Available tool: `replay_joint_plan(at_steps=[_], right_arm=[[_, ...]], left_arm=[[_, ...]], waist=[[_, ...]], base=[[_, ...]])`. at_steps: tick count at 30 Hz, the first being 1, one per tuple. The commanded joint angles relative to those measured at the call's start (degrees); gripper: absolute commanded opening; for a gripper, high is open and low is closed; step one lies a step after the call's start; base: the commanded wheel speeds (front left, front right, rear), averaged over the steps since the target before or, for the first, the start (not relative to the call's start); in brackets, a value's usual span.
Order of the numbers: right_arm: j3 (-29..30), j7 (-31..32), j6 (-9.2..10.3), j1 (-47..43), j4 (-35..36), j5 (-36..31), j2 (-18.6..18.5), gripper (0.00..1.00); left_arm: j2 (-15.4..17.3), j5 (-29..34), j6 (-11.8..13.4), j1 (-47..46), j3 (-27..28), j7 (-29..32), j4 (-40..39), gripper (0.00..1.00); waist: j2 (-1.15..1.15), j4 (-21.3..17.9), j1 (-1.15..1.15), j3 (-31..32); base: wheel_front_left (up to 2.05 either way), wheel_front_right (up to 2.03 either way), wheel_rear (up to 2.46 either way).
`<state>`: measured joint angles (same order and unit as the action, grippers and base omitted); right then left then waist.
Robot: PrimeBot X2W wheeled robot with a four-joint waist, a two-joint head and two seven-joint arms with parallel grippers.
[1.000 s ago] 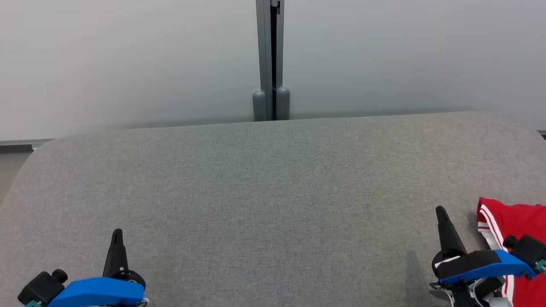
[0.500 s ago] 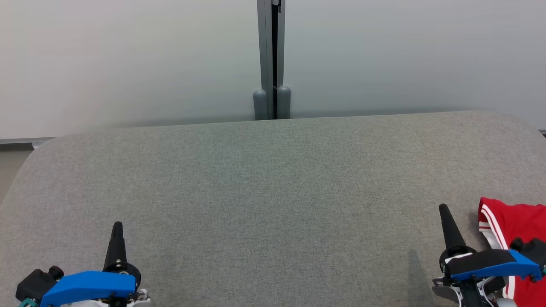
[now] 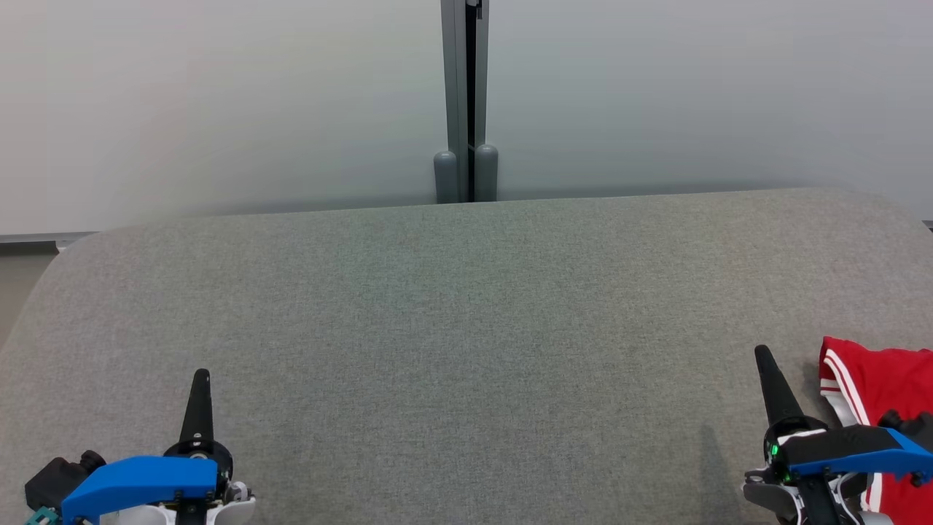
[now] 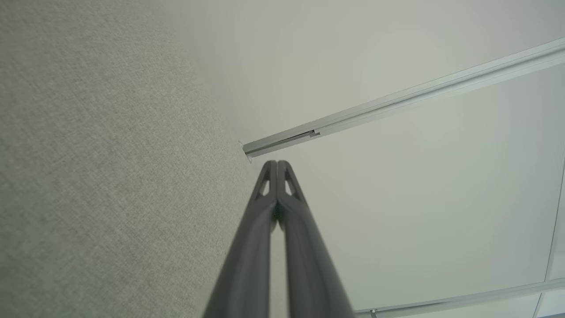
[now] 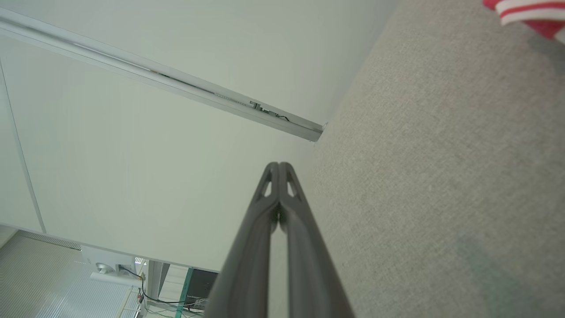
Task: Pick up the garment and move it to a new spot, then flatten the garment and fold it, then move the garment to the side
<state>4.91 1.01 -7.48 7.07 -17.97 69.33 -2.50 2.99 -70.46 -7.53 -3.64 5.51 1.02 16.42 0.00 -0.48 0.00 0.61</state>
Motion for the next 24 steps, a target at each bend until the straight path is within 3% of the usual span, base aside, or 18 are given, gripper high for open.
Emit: replay_joint_plan(at_steps=[1, 24], right_arm=[[0.3, 0.5, -0.02, -0.1, 0.8, 1.8, -0.5, 0.00], [1.0, 3.3, -0.02, -0.7, 2.6, 13.2, -0.5, 0.00]], left_arm=[[0.1, -1.8, 0.0, -1.4, 0.4, 0.5, -0.8, 0.00], [-0.1, -12.4, 0.1, -2.2, 0.7, 3.2, -1.7, 0.00]], waist=[[0.00, 0.0, 0.00, 0.0], [0.00, 0.2, 0.00, -0.4]], base=[[0.00, 0.00, 0.00], [0.00, 0.00, 0.00]])
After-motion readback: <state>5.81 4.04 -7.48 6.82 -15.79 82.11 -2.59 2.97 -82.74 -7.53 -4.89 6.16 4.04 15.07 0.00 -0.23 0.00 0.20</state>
